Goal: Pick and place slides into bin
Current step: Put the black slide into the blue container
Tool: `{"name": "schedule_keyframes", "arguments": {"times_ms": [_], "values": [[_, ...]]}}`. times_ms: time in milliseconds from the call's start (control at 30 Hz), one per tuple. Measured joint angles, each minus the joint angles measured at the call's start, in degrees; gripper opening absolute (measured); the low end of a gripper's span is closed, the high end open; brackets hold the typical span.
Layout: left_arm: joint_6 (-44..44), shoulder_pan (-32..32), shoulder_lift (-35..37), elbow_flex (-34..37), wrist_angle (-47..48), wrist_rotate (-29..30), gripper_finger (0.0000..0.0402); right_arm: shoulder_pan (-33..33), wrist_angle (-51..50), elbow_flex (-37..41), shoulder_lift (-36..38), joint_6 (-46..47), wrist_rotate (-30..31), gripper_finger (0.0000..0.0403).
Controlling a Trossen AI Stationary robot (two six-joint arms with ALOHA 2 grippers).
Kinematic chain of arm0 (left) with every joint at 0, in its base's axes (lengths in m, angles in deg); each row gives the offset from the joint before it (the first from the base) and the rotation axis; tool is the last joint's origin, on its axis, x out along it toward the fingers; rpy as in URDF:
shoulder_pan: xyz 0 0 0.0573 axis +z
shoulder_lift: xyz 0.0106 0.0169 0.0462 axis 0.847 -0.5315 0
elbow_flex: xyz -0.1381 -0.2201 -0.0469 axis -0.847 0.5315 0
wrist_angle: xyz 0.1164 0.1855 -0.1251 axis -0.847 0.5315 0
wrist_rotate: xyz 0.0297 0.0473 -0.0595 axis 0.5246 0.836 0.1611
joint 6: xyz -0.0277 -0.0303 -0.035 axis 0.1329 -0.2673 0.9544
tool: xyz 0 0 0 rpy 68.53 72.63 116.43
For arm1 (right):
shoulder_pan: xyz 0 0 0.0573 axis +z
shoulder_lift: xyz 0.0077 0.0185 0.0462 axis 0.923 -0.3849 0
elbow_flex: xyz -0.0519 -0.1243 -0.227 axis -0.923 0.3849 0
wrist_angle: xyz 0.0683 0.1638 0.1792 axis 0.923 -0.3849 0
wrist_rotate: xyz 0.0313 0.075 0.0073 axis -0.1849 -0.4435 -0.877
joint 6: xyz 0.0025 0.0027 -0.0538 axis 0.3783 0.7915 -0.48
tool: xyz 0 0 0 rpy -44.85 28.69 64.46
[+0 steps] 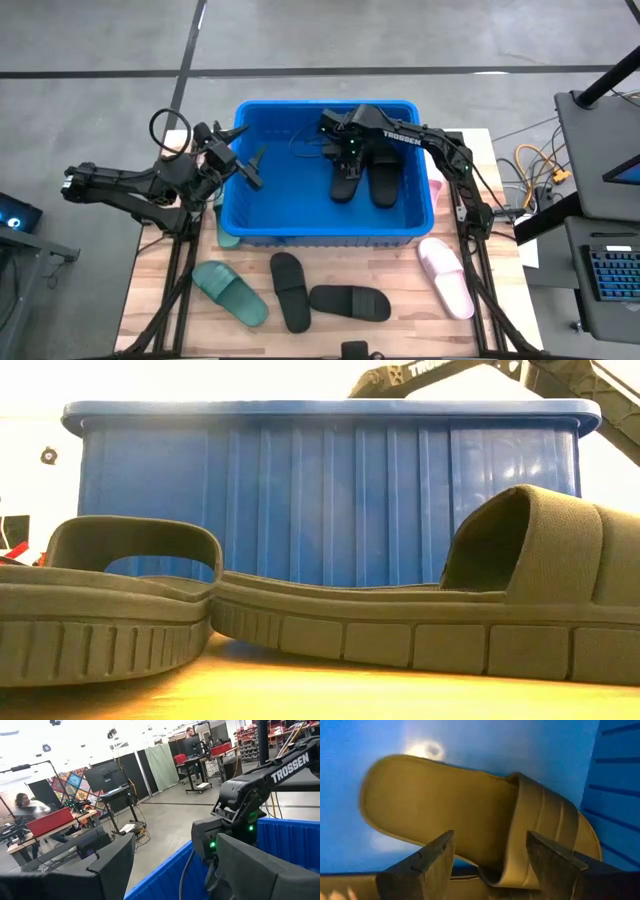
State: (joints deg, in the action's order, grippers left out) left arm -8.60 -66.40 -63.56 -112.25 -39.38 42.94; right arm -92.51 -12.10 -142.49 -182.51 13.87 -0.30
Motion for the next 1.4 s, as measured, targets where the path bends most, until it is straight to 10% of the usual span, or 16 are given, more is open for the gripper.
{"name": "schedule_keyframes", "arguments": {"times_ms": [1400], "values": [[-0.10, -0.07, 0.00, 0.02, 0.10, 0.02, 0.0263, -1.73, 6.07, 6.40, -0.02, -8.84, 7.69, 0.0205]]}}
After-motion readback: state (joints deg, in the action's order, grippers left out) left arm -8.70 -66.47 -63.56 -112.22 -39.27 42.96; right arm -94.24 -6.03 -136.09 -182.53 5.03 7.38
